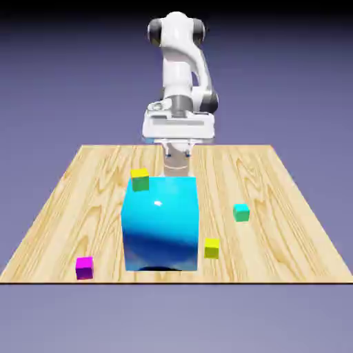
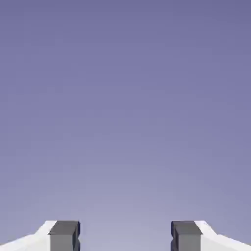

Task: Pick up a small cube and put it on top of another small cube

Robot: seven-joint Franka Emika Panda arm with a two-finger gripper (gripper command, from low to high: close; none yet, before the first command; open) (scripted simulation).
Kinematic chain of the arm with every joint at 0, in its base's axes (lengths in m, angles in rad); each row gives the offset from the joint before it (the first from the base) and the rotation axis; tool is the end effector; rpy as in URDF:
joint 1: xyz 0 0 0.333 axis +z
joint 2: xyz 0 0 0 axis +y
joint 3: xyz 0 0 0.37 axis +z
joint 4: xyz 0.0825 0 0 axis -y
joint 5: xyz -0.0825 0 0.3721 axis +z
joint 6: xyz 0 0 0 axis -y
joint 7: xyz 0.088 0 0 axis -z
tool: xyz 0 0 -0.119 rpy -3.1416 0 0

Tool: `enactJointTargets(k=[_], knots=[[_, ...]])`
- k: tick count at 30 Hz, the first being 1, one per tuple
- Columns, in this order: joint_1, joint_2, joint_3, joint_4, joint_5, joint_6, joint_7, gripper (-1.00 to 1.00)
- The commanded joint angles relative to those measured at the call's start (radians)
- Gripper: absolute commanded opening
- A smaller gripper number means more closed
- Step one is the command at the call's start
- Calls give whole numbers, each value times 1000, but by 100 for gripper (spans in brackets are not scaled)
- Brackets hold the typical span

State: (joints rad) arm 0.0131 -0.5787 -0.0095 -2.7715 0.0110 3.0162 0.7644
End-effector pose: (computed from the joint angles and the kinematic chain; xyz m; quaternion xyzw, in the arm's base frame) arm 0.3643 0.0001 0.5218 -0.8490 0.3450 -0.3689 0.1550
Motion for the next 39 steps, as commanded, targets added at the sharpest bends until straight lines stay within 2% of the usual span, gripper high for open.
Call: enactJointTargets(k=[1, 39], knots=[[-36, 31, 20, 14, 40, -7, 1, 0], [-1413, 1210, 782, 558, 1552, -256, 25, 0]])
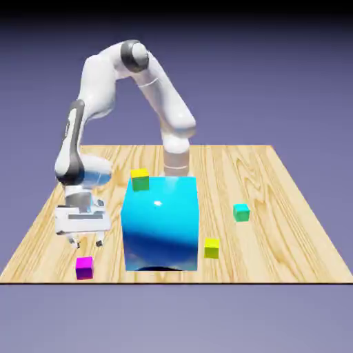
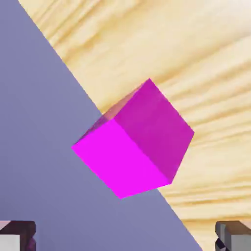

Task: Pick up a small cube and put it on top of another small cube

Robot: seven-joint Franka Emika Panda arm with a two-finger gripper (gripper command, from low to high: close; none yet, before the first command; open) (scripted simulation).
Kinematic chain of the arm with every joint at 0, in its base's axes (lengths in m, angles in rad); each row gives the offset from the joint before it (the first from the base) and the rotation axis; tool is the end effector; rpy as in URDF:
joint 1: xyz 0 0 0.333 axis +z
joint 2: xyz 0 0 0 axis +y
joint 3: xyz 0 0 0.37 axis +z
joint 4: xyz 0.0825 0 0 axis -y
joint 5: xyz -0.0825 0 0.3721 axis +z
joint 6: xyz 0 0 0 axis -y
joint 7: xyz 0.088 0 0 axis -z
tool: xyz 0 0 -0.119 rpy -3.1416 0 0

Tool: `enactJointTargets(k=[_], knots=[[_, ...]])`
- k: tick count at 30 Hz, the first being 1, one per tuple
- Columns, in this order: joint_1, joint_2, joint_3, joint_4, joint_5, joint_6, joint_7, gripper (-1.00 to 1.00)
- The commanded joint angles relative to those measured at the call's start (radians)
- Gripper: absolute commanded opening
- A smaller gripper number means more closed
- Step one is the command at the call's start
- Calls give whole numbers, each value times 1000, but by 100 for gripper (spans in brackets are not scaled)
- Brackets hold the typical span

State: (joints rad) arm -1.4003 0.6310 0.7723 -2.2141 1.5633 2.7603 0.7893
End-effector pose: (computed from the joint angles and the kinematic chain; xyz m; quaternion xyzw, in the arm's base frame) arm 0.4177 -0.3451 0.1902 -0.0203 0.8974 0.1254 0.4226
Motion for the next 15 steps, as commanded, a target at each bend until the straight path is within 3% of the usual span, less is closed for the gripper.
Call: enactJointTargets(k=[1, 10, 15], knots=[[-36, 31, 20, 14, 40, -7, 1, 0], [-357, 334, 230, 0, 348, 11, -78, 0], [-263, 370, 172, 59, 393, -15, -99, 0]])
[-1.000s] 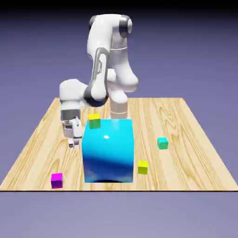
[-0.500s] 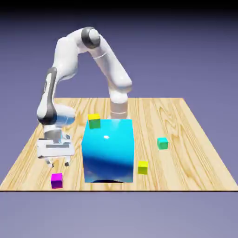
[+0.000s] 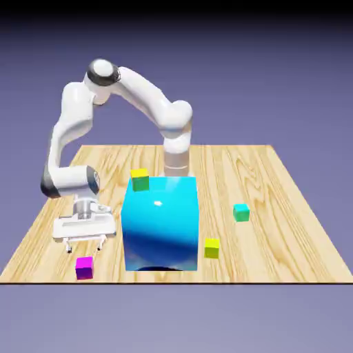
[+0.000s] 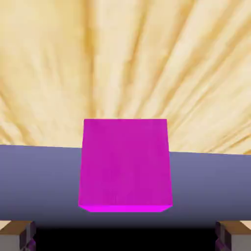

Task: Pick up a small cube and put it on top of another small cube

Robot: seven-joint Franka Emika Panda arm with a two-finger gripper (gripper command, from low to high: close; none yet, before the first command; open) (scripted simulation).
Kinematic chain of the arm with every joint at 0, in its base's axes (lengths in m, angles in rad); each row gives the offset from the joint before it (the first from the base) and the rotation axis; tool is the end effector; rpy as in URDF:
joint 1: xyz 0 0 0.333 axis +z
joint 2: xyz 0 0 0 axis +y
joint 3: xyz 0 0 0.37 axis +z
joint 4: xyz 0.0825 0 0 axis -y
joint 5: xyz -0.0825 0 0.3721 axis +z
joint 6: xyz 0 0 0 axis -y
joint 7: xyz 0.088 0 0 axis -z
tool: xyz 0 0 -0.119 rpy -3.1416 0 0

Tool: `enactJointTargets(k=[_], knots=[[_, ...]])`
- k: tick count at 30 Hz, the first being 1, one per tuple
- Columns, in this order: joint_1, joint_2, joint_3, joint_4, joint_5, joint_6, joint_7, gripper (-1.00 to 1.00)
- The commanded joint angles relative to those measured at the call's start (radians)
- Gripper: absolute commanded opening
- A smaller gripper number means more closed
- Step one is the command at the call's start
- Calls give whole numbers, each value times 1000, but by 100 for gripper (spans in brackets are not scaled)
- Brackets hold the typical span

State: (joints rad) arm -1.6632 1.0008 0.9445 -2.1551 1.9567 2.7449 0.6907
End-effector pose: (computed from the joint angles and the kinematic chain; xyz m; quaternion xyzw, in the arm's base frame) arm 0.3970 -0.3472 0.1161 0.2652 0.7885 0.2493 0.4957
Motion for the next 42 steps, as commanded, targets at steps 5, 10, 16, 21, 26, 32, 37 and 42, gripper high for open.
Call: enactJointTargets(k=[5, 10, 16, 21, 26, 32, 37, 42], knots=[[126, 24, -80, 81, 41, -38, -12, -100], [-19, -4, 12, -12, -6, 6, 2, -100], [-23, -117, -44, -23, -36, 2, 113, -100], [158, -240, -202, 49, -59, -61, 251, -100], [339, -328, -305, 109, -154, -151, 354, -100], [556, -389, -360, 164, -364, -296, 429, -100], [738, -439, -406, 209, -538, -417, 492, -100], [907, -469, -423, 242, -752, -552, 536, -100]])
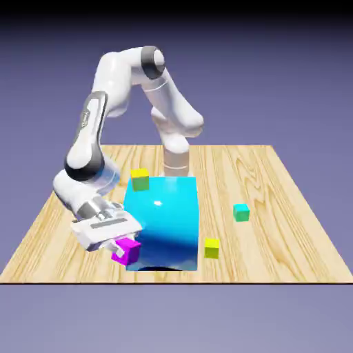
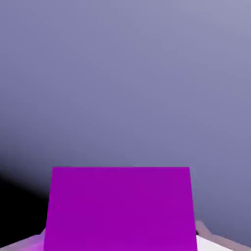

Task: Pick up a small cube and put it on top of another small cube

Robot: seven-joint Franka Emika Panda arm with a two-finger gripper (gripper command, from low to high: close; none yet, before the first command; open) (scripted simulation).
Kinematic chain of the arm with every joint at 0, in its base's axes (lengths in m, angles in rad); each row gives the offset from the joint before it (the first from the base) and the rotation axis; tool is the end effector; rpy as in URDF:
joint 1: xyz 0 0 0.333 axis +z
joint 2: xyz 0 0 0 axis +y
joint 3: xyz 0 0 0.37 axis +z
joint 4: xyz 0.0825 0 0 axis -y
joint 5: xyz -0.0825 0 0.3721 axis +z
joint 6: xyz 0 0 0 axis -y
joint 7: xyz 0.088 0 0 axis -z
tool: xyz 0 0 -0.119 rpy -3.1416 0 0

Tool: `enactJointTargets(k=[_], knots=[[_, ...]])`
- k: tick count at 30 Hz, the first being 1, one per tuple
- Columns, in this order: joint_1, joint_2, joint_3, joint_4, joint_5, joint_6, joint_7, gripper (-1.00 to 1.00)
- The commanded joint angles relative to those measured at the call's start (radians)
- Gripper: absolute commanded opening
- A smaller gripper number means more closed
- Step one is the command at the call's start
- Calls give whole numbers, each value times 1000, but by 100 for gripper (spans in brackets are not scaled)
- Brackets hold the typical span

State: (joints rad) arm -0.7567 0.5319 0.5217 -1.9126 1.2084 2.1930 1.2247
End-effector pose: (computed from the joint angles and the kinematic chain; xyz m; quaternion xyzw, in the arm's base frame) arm 0.6288 -0.1400 0.3098 -0.3004 0.7838 0.3490 0.4167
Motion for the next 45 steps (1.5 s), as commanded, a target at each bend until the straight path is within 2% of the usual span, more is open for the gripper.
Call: enactJointTargets(k=[1, 14, 37, 39, 44, 45], knots=[[34, -6, -3, 6, -47, -28, 10, -100], [470, -77, -40, 90, -612, -383, 119, -100], [946, 280, 291, -32, -1609, -923, -97, -100], [951, 283, 294, -33, -1613, -925, -99, -100], [904, 286, 269, -186, -1656, -790, -81, -100], [904, 286, 269, -186, -1656, -790, -81, 100]])
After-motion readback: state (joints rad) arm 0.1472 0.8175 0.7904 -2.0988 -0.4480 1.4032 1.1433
